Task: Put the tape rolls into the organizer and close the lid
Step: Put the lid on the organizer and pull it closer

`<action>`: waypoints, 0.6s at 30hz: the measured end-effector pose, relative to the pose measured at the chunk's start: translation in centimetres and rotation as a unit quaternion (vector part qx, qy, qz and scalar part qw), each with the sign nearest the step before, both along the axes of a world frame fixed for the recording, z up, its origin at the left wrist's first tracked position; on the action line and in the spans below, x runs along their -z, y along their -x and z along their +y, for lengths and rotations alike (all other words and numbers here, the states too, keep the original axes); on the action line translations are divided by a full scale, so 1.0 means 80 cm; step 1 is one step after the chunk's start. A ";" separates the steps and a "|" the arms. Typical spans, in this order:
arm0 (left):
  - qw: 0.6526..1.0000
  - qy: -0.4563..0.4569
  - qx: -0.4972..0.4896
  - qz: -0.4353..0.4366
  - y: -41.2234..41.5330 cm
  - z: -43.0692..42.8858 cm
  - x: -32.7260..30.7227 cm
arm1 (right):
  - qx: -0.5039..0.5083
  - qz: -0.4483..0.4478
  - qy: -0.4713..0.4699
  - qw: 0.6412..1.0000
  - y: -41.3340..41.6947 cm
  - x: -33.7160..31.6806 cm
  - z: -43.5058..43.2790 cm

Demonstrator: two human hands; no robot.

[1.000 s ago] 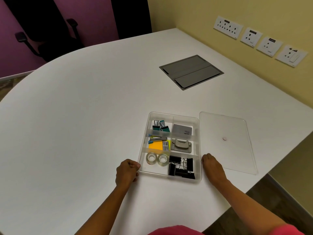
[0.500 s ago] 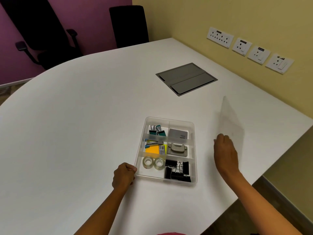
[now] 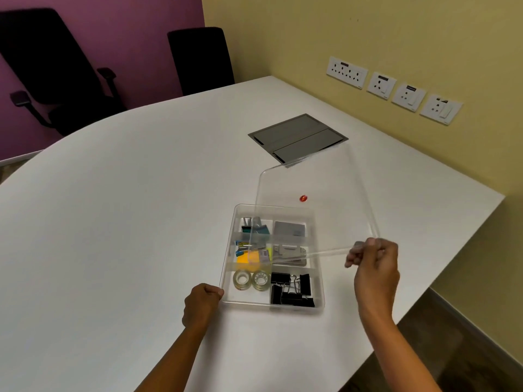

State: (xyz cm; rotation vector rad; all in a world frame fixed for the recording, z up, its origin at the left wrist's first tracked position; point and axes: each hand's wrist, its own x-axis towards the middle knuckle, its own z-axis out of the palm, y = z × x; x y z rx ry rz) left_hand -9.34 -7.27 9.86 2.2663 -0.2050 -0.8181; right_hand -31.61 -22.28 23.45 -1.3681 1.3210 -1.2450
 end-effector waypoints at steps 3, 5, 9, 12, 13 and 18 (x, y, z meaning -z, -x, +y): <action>0.999 -0.020 0.005 -0.041 0.006 0.000 -0.001 | -0.029 -0.036 -0.085 0.995 -0.003 0.039 0.014; 0.998 -0.021 0.002 -0.058 0.008 0.002 0.000 | -0.037 -0.067 -0.144 0.987 -0.003 0.066 0.022; 0.996 -0.017 -0.017 -0.083 0.009 0.005 -0.004 | -0.030 -0.085 -0.233 0.968 0.006 0.112 0.035; 0.996 -0.006 -0.029 -0.086 0.011 0.006 -0.005 | -0.027 -0.006 -0.265 0.964 0.011 0.141 0.041; 0.996 -0.003 -0.032 -0.086 0.011 0.007 -0.006 | -0.025 0.012 -0.276 0.961 0.012 0.147 0.043; 0.994 0.007 -0.035 -0.103 0.026 0.013 -0.002 | -0.041 0.124 -0.289 0.948 0.014 0.158 0.042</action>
